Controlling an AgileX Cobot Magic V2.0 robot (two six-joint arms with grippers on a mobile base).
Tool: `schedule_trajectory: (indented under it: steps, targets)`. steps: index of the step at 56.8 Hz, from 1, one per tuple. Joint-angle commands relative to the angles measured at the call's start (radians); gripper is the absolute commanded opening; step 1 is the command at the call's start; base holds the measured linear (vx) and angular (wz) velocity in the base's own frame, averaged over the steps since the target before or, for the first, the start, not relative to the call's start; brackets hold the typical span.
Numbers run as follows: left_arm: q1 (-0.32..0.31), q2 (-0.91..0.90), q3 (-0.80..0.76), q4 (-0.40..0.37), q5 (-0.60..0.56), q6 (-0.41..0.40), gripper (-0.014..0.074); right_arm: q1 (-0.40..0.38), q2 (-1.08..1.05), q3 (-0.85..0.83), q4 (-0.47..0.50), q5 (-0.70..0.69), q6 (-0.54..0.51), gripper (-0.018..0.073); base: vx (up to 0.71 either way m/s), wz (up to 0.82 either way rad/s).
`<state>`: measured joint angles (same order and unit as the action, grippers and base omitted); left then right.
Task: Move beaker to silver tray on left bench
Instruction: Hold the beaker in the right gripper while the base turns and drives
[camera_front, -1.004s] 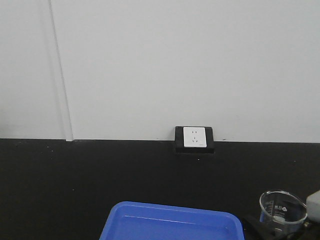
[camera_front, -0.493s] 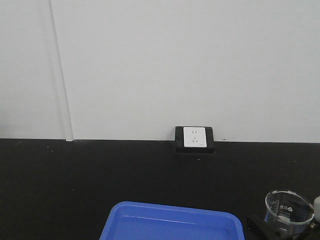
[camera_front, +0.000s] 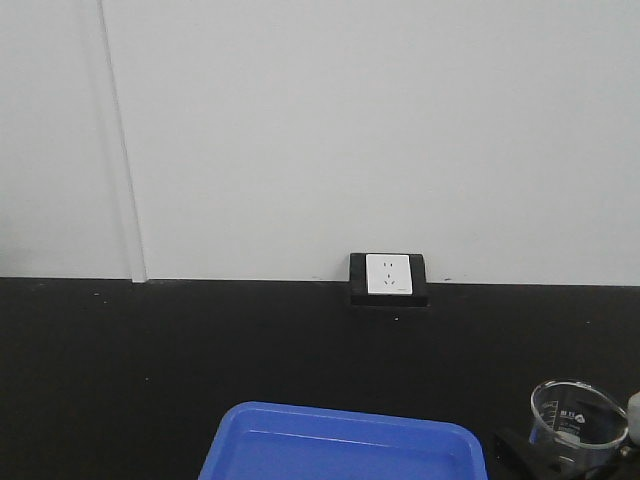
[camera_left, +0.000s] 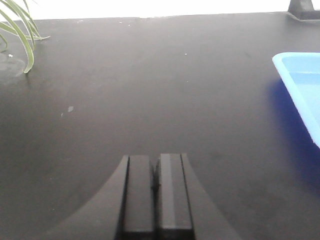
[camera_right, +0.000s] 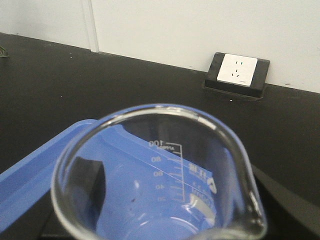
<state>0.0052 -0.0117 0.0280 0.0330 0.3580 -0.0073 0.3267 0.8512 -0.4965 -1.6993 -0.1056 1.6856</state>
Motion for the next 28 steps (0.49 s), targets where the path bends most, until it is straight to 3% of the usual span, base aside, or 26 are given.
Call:
schedule_trajectory:
  steps: [1,28]
  targets:
    - [-0.006,-0.016,0.028,-0.002,-0.078,-0.003,0.0001,-0.004,-0.005,-0.031,-0.001,0.019,-0.004,-0.0006,-0.01,-0.01]
    - [-0.006,-0.016,0.028,-0.002,-0.078,-0.003,0.0001,-0.004,-0.005,-0.031,-0.001,0.019,-0.004,-0.0006,-0.11,-0.08]
